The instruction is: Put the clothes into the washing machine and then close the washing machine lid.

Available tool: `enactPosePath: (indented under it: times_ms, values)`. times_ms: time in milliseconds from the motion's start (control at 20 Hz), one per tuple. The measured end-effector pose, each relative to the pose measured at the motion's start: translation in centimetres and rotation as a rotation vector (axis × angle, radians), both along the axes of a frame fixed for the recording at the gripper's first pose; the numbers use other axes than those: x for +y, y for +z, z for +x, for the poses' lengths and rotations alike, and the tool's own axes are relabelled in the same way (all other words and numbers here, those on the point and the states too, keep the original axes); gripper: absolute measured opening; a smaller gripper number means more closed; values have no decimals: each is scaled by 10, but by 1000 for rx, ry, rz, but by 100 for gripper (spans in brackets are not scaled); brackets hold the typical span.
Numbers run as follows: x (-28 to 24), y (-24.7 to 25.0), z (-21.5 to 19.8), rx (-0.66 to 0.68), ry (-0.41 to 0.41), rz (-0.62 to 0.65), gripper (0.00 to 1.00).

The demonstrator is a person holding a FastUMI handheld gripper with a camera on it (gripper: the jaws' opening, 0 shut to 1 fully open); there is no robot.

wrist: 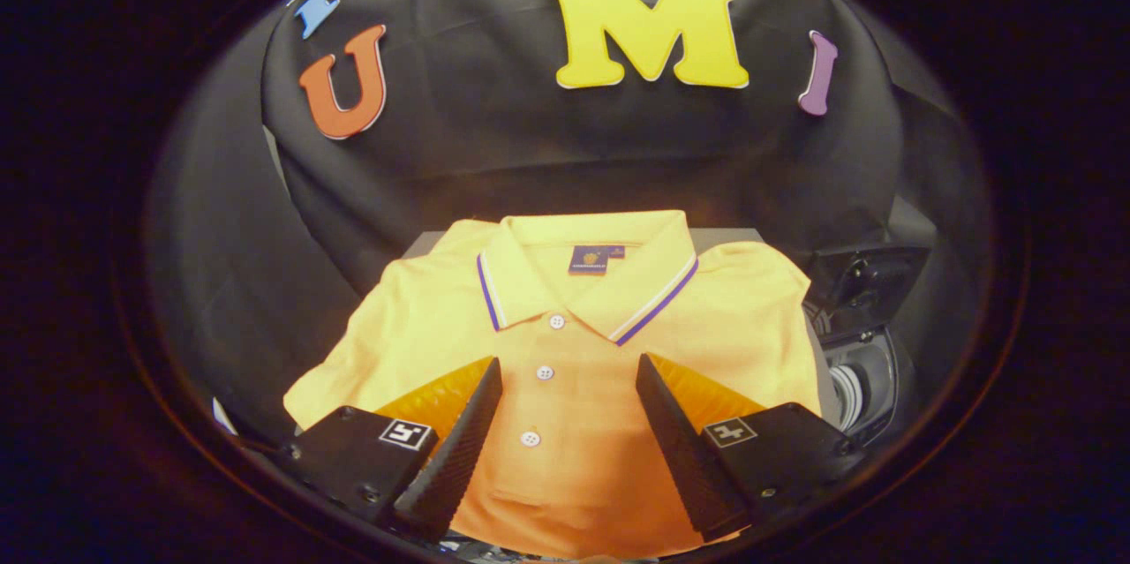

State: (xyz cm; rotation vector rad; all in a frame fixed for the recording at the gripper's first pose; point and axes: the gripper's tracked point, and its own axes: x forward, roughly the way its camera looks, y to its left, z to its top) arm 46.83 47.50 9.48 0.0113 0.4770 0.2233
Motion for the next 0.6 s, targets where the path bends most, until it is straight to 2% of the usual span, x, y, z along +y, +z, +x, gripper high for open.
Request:
enactPosePath:
  times_ms: [150,350,600]
  values:
    - [0,-4,0,-13,-4,-93,97]
    - [1,-5,0,-10,-55,-62,98]
    - [0,-8,-1,50,-51,-96,97]
